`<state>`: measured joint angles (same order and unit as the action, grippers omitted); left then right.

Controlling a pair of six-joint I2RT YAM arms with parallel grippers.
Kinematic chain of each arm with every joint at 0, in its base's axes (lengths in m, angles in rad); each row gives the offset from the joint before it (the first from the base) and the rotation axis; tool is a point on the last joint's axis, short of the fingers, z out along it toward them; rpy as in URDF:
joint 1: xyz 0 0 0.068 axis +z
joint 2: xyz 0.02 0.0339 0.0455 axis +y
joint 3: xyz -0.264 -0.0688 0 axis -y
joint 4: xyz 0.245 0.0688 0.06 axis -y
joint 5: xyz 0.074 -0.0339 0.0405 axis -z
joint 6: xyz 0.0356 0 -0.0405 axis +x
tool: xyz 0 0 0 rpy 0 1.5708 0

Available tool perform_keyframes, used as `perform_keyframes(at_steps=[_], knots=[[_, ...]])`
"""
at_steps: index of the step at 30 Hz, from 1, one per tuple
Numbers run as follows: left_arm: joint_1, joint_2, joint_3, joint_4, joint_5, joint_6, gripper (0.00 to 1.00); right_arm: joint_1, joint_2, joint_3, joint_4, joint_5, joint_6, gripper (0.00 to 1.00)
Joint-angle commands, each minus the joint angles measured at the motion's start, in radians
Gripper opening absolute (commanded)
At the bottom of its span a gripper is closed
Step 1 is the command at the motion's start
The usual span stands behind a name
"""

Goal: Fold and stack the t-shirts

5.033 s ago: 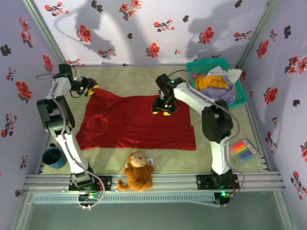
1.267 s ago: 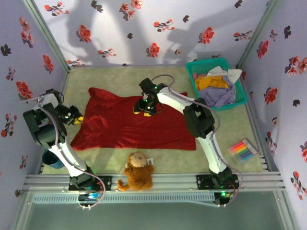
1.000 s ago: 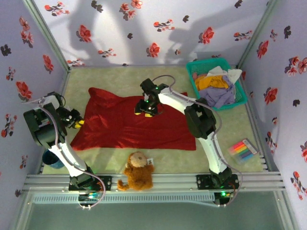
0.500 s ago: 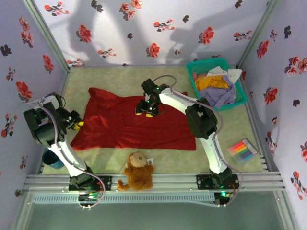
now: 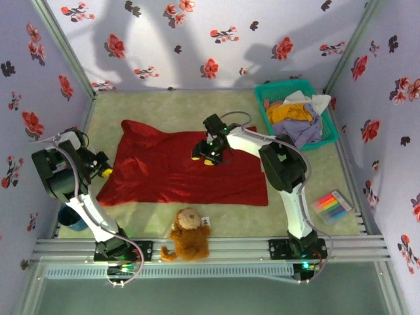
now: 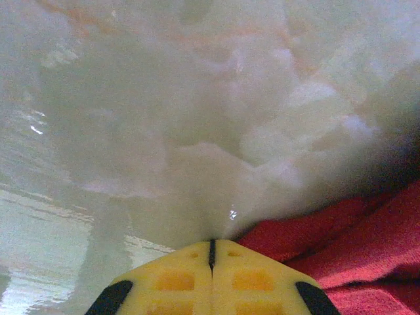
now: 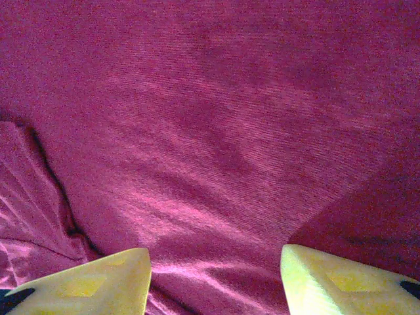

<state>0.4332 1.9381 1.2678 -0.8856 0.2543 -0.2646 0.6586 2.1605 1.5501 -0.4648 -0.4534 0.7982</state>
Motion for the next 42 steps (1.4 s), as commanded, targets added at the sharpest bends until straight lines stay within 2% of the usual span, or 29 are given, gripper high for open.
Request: perform_keyframes(at_steps=[1, 4, 9, 20, 22, 25, 34, 37, 40, 42], knots=[[-0.009, -0.006, -0.033, 0.089, 0.069, 0.01, 0.0, 0.001, 0.003, -0.049, 0.041, -0.001, 0.045, 0.56], [-0.009, -0.035, -0.036, 0.085, 0.062, 0.004, 0.0, -0.002, 0.001, -0.049, 0.019, 0.017, 0.025, 0.56], [0.006, -0.087, -0.031, 0.069, -0.089, -0.035, 0.0, -0.007, 0.008, -0.051, 0.014, 0.024, 0.021, 0.56], [0.019, -0.079, -0.022, 0.09, -0.004, -0.058, 0.0, -0.007, 0.002, -0.051, 0.009, 0.027, 0.013, 0.56], [0.021, -0.074, -0.024, 0.099, 0.035, -0.062, 0.11, -0.007, 0.001, -0.048, 0.005, 0.026, 0.012, 0.56], [0.019, -0.058, -0.02, 0.094, 0.05, -0.064, 0.19, -0.007, 0.001, -0.043, 0.002, 0.03, 0.009, 0.56], [0.003, -0.009, -0.029, 0.097, 0.079, -0.061, 0.23, -0.009, 0.002, -0.04, -0.003, 0.031, 0.008, 0.56], [-0.004, 0.01, -0.021, 0.066, 0.022, -0.057, 0.27, -0.008, 0.004, -0.036, -0.007, 0.029, 0.006, 0.56], [-0.005, 0.015, -0.031, 0.065, -0.008, -0.054, 0.28, -0.011, 0.005, -0.032, -0.009, 0.031, 0.006, 0.56], [-0.008, 0.022, -0.035, 0.069, -0.007, -0.054, 0.19, -0.012, 0.006, -0.032, -0.009, 0.032, 0.006, 0.56]])
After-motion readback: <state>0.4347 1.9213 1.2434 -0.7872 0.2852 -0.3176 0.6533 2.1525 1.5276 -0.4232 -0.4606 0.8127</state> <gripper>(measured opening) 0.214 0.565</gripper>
